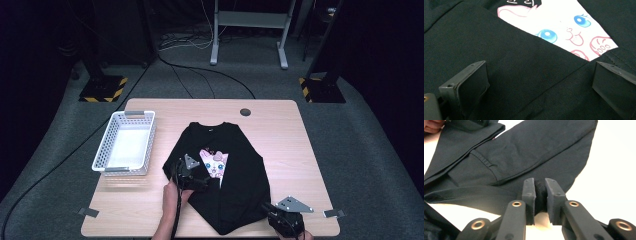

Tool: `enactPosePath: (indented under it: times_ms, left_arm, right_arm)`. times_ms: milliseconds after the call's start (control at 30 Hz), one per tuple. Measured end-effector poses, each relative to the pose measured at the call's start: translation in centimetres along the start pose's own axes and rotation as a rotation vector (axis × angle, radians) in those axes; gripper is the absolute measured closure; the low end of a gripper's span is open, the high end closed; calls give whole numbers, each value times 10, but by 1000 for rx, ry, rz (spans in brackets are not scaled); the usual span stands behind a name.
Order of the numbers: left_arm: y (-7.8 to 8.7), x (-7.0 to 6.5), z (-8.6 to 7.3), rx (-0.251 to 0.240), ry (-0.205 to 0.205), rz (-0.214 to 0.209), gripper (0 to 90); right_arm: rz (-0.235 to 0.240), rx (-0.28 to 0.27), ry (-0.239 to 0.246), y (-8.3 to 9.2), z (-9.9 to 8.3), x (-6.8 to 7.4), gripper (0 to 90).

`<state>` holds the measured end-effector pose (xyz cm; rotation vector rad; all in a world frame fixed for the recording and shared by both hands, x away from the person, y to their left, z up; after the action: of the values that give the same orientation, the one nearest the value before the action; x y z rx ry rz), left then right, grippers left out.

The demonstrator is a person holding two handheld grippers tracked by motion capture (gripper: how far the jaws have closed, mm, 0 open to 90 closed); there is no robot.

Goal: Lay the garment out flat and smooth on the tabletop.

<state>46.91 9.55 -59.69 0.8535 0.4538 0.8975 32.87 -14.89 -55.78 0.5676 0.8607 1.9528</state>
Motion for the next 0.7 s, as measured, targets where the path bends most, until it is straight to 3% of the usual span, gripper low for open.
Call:
enactPosePath:
  times_ms: [233, 333, 500, 700]
  left_arm:
    - [0, 0, 0, 0, 0, 0, 10]
    - [0, 0, 0, 0, 0, 0, 9]
    - [0, 0, 0, 1, 1, 0, 9]
    - [-1, 1, 1, 1, -2, 0, 10]
  right_arm:
    - [-23, -39, -29, 23, -4, -9, 659]
    - [-24, -37, -40, 25, -6, -14, 605]
    - [-24, -8, -60, 10, -5, -19, 425]
    - [-45, 28, -58, -23, 2, -27, 204]
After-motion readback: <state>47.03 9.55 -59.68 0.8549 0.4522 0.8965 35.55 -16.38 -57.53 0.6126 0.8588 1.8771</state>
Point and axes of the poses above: each handheld gripper's, and its own axes: y roughly backward along the jaws, z roughly out of its top, x roughly to its left, the point moved 10 cm from there along -y, roughly forward along the jaws, and after that the axes turned 10 degrees about x, right-handed, at the moved point
